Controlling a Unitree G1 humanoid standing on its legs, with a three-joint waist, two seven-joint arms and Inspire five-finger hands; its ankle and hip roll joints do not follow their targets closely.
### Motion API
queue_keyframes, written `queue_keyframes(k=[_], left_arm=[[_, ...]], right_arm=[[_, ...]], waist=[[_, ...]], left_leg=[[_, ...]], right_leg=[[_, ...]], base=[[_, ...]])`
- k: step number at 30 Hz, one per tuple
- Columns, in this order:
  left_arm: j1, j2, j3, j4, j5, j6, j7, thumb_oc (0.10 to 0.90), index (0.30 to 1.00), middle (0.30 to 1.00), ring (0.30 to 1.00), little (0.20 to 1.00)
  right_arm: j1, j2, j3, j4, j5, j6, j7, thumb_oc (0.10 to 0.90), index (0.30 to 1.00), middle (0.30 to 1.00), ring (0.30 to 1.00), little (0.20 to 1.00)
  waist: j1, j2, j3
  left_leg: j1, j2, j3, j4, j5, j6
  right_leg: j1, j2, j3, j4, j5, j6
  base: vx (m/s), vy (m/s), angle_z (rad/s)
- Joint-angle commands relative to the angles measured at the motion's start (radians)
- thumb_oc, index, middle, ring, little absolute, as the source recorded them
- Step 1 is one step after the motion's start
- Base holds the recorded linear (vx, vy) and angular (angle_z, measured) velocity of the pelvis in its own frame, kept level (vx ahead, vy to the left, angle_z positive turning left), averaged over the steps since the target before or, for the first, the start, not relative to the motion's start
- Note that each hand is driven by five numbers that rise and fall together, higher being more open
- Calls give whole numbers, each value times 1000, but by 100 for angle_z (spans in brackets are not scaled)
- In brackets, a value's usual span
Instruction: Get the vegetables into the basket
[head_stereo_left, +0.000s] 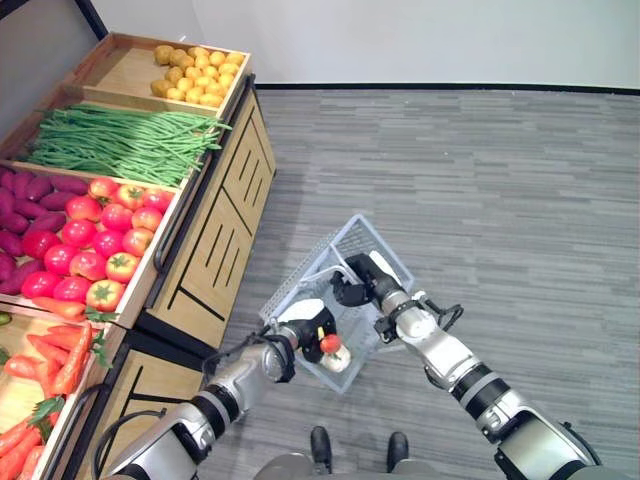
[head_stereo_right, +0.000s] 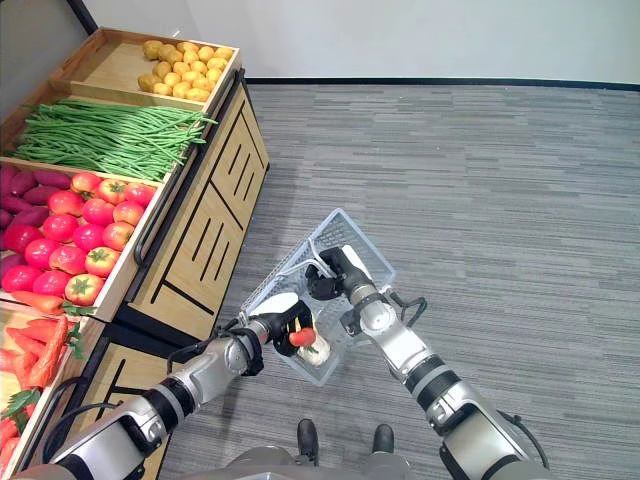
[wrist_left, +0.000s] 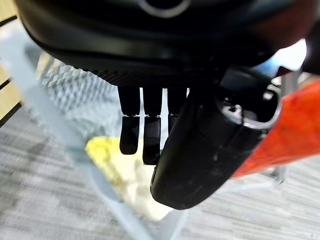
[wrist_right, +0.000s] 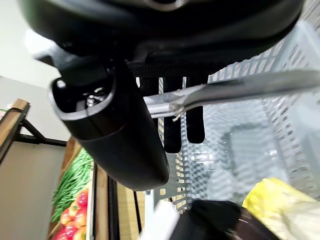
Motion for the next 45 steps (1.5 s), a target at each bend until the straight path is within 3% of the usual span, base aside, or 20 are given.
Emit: queue_keyframes(k=[1,9,23,30,33,37,38,39,45], left_arm=[[-127,-29,-17,99,68,-26,56,400,300,300,300,300],[-129,-18,12,94,82,-21,60,400,300,300,300,300],[-87,118,141,-138,66,-39,16,400,300,300,300,300],[-75,135,176,-116,63,-37,15,400,300,300,300,300],[-94,76,148,56,80,-27,45,400,300,300,300,300],[-111,30,127,179,92,-22,70,400,300,300,300,300],[-121,-2,111,258,112,-18,80,841,918,918,918,918],[-121,-19,109,302,116,-16,85,900,1000,1000,1000,1000],[-142,-61,95,398,139,-10,99,900,1000,1000,1000,1000]], right_arm=[[-206,91,-40,-160,31,-145,-37,400,300,300,300,300],[-127,56,-48,-300,53,-146,10,400,300,300,300,300],[161,-133,-64,-483,-8,-137,250,400,300,300,300,300],[280,-175,-73,-561,173,-127,351,400,300,300,300,300],[289,-161,-43,-600,330,-136,372,400,300,300,300,300],[271,-148,-1,-625,429,-139,381,400,300,300,300,300],[240,-147,26,-641,438,-150,376,400,300,300,300,300],[229,-143,36,-642,447,-154,372,400,300,300,300,300],[182,-134,82,-646,476,-160,358,400,300,300,300,300]], waist=[[1,-38,-92],[-3,-52,-92],[-9,-65,-82],[-22,-66,-75],[-35,-69,-73],[-41,-72,-72],[-45,-73,-72],[-48,-73,-71],[-57,-76,-69]], left_leg=[[58,18,3,76,-174,-17],[61,18,14,74,-175,-15],[60,16,21,65,-173,-13],[56,15,23,76,-178,-14],[56,17,35,85,-180,-17],[54,21,44,89,-182,-19],[54,22,47,90,-181,-20],[54,23,48,90,-181,-21],[55,26,57,90,-179,-23]], right_leg=[[-49,-8,44,109,-74,17],[-54,-7,56,110,-69,20],[-64,-9,55,112,-67,27],[-65,-11,54,113,-69,29],[-70,-9,64,118,-70,28],[-77,-8,71,121,-70,26],[-79,-7,76,123,-71,25],[-81,-6,79,125,-71,25],[-86,-3,87,129,-71,23]], base=[[-8,26,-3],[-11,20,-9],[-13,5,-3],[0,-1,0],[-2,-6,-4],[-5,-11,-10],[-6,-17,-9],[-1,-13,-5],[0,-8,-7]])
